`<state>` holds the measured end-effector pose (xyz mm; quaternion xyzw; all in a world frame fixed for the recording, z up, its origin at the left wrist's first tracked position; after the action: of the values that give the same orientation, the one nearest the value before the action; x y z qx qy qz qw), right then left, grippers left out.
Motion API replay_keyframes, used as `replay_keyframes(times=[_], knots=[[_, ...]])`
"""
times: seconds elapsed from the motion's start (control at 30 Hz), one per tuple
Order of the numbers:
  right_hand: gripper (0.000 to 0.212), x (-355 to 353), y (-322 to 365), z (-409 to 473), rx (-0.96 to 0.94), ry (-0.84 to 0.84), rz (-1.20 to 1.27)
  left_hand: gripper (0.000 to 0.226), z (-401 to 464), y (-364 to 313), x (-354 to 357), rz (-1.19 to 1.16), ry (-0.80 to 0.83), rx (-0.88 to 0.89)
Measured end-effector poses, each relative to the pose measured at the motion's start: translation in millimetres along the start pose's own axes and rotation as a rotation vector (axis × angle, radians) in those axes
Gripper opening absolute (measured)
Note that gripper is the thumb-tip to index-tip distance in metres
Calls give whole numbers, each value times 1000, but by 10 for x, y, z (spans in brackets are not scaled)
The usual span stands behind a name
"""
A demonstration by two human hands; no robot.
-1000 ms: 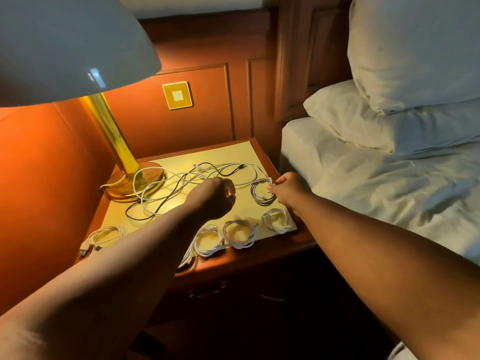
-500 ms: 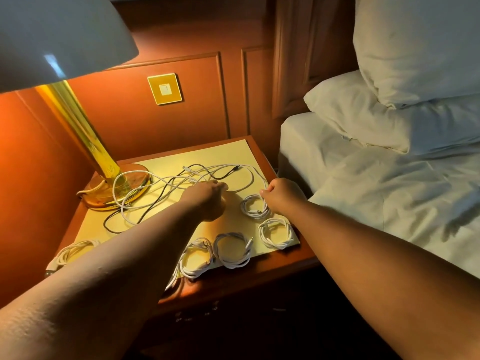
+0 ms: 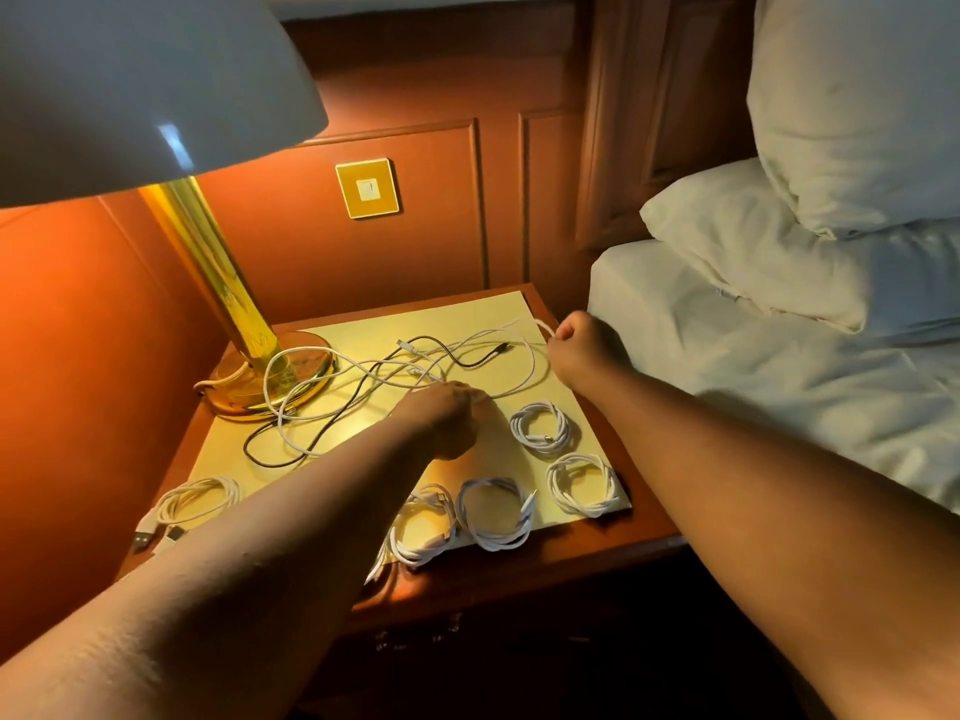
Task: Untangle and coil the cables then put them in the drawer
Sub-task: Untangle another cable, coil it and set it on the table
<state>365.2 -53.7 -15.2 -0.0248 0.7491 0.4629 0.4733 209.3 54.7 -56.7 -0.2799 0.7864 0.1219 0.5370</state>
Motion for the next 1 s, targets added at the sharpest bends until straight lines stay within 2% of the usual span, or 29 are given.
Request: replay_keyframes(times=[0.1, 0.27, 0.37, 0.43, 0.53, 0.63, 0.73, 0.8, 0.83, 1.0], knots=[[7, -181, 242, -83, -96, -63, 286, 56, -66, 32, -38, -136, -29, 10], [10, -430, 664, -363, -309, 56, 593, 57, -393, 150, -413, -601, -579, -7], [18, -460, 935, -578, -457, 260, 761, 69, -528, 195, -654, -789, -722, -1], [22, -435, 1088, -700, -512, 384, 858, 67, -536, 190, -790, -801, -681, -15], [23, -381, 1248, -838, -518, 487, 1064, 43, -470, 124, -866, -737, -521, 29], [18, -365, 1323, -941, -460, 506, 1322, 23, -403, 93, -806, -653, -465, 22], [18, -388, 1342, -1021, -403, 488, 1512, 21, -357, 155, -704, -599, -462, -57], [24, -399, 1311, -1039, -379, 460, 1462, 21, -323, 228, -654, -579, -459, -98], [26, -398, 1280, -1033, -371, 434, 1352, 21, -313, 263, -655, -573, -478, -105], [28, -302, 1061, -846, -267, 227, 366, 25, -352, 300, -953, -652, -732, -39]])
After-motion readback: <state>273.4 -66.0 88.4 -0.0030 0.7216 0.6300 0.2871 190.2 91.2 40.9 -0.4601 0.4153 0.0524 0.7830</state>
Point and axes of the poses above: each hand's wrist, its own z-axis towards the middle knuckle, its own x-axis out of the palm, y = z × x, the point moved 4 cm from there along z, towards the middle knuckle, and after that the axes turned 15 degrees about y, right-handed, at the moved point
